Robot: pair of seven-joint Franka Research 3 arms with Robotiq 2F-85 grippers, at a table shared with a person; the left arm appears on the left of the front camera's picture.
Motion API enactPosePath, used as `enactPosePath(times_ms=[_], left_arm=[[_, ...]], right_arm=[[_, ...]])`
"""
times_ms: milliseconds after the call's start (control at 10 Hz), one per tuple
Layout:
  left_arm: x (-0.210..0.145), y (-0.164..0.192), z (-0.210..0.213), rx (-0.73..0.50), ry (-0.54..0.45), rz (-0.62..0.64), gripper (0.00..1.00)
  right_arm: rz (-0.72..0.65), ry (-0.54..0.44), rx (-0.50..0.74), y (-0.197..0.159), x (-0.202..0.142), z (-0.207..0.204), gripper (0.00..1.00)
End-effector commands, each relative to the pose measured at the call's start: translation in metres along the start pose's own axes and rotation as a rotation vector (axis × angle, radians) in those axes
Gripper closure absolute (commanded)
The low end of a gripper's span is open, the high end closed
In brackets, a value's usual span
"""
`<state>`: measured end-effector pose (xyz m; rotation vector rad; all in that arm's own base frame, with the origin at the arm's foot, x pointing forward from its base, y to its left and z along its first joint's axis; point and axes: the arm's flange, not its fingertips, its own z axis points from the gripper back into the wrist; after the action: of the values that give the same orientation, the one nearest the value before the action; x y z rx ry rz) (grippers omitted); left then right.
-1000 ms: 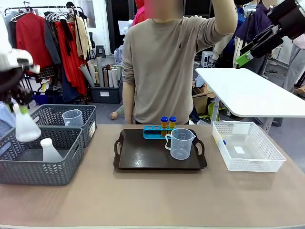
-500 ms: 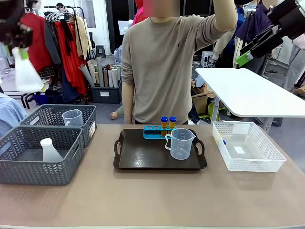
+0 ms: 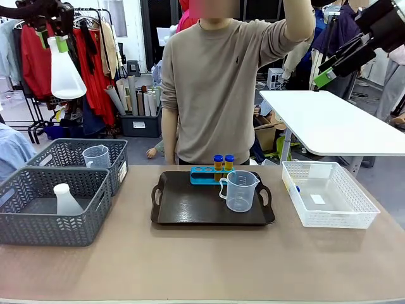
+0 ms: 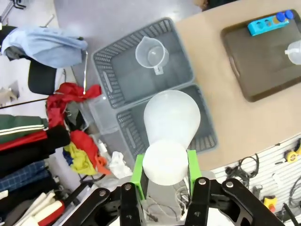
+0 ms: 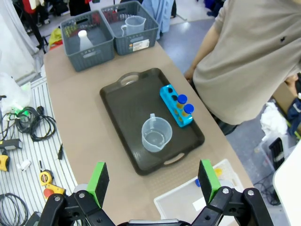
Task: Prepare the laboratory tools.
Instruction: Pick up one Small flask and place it on the Handle tray.
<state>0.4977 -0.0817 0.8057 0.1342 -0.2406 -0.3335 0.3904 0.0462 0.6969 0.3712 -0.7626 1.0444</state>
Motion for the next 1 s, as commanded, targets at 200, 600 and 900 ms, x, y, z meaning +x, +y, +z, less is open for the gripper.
enactPosePath(times_ms=[200,600,900], left_arm=[[0.000,-0.005,-0.044,-0.048,0.017,0.012,1.00],[0.022,-0.081,-0.110,-0.177,-0.021,-0.067,1.00],[0.040,-0.123,-0.136,-0.269,-0.011,-0.121,1.00]], right_arm=[[0.002,-0.025,0.014,0.000,0.001,0.000,0.00],[0.002,-0.025,0.014,0.000,0.001,0.000,0.00],[0.002,-0.025,0.014,0.000,0.001,0.000,0.00]])
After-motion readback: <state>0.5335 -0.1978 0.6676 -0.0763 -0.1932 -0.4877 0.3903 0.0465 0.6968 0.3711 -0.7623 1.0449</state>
